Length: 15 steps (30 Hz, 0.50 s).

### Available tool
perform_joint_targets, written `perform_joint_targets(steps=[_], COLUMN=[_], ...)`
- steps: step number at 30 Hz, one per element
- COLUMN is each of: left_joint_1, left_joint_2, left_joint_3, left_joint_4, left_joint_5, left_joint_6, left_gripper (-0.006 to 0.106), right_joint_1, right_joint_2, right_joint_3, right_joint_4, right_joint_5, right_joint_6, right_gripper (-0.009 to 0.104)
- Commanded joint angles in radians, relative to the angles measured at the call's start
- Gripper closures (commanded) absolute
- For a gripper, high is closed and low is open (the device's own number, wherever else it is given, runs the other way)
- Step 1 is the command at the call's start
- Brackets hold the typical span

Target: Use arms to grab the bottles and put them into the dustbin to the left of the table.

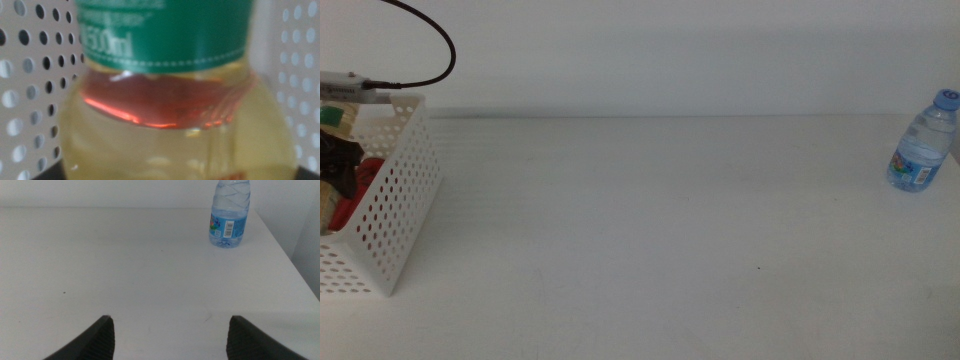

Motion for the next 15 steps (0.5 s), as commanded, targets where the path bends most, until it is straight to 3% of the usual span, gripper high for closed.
perform_joint_targets(steps=[1, 11, 15], left_joint_1=[0.0, -0.001, -0.018], left_joint_2=[-0.064, -0.126, -0.183], left_joint_3=[-0.042, -0.052, -0.052], left_joint_4=[0.014, -0.061, -0.141], left_joint_5=[-0.043, -0.02, -0.017], left_joint_6=[-0.013, -0.061, -0.073], left_gripper=[0.013, 0.01, 0.01], right_joint_1=[-0.005, -0.005, -0.005], right_joint_2=[-0.027, -0.027, -0.027], right_joint_3=[-0.008, -0.008, -0.008], right_joint_4=[-0.005, -0.005, -0.005], right_joint_5=[-0.074, -0.074, -0.074], right_joint_6=[-0.012, -0.012, -0.012], right_gripper=[0.036, 0.036, 0.036])
